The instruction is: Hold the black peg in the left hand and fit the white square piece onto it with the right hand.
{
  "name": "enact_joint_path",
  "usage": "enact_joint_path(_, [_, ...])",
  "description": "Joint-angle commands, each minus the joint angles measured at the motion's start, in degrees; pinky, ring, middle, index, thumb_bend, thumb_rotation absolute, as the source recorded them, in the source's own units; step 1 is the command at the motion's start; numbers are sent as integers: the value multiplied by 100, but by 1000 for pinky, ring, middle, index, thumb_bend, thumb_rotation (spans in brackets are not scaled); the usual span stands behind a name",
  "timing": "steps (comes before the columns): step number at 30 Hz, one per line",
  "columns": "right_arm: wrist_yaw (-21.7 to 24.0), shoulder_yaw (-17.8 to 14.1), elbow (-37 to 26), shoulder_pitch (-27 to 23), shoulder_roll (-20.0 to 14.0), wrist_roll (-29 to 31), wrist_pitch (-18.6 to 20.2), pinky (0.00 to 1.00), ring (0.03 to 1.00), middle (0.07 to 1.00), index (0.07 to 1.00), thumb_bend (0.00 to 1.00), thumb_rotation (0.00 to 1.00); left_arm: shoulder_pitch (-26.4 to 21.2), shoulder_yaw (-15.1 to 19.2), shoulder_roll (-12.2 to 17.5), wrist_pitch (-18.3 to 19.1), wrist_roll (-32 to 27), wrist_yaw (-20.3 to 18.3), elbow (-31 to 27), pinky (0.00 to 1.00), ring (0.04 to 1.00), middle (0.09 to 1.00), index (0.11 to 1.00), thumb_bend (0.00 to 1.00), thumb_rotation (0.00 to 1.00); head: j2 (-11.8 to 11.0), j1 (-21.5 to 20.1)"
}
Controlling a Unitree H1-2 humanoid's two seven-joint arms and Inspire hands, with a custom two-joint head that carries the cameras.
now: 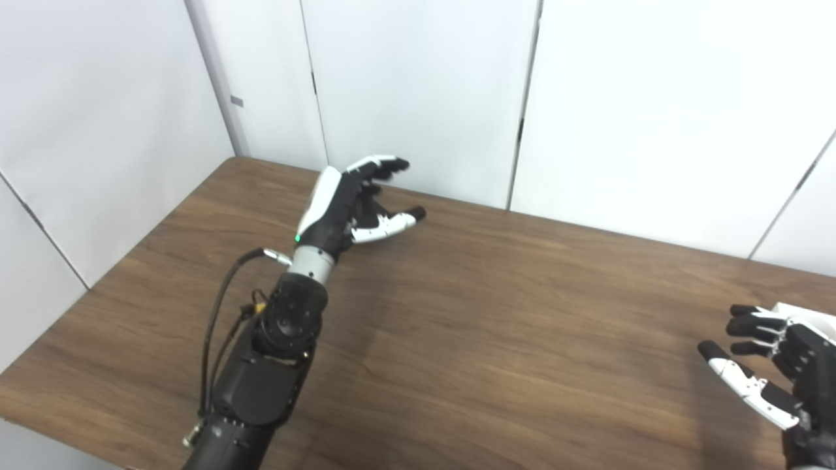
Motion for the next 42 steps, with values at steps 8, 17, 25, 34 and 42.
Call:
enact_joint_path(8, [-10,-31,-264,-130,-5,-5,20,512,600,666,491,493,117,-625,118,353,36,299,181,16,641,760,790,732,727,182,7,10])
enact_joint_path(17, [16,-36,-273,-126,-16,10,20,508,598,665,491,493,117,-884,5,620,324,898,230,214,707,838,828,747,759,215,33,15])
enact_joint_path(25, [12,-34,-252,-120,-20,10,-35,513,594,662,491,493,116,-1066,-197,977,617,1277,98,494,721,882,882,801,811,287,40,14])
enact_joint_path(34, [22,-46,-317,-113,-14,25,22,515,594,659,491,492,116,-1199,-375,1181,745,1617,166,893,783,934,918,820,842,324,49,10])
enact_joint_path(42, [-6,-50,-380,-116,-3,-68,115,517,597,653,491,493,116,-1301,-579,1250,1233,1857,-76,1080,995,996,952,847,884,396,65,-1])
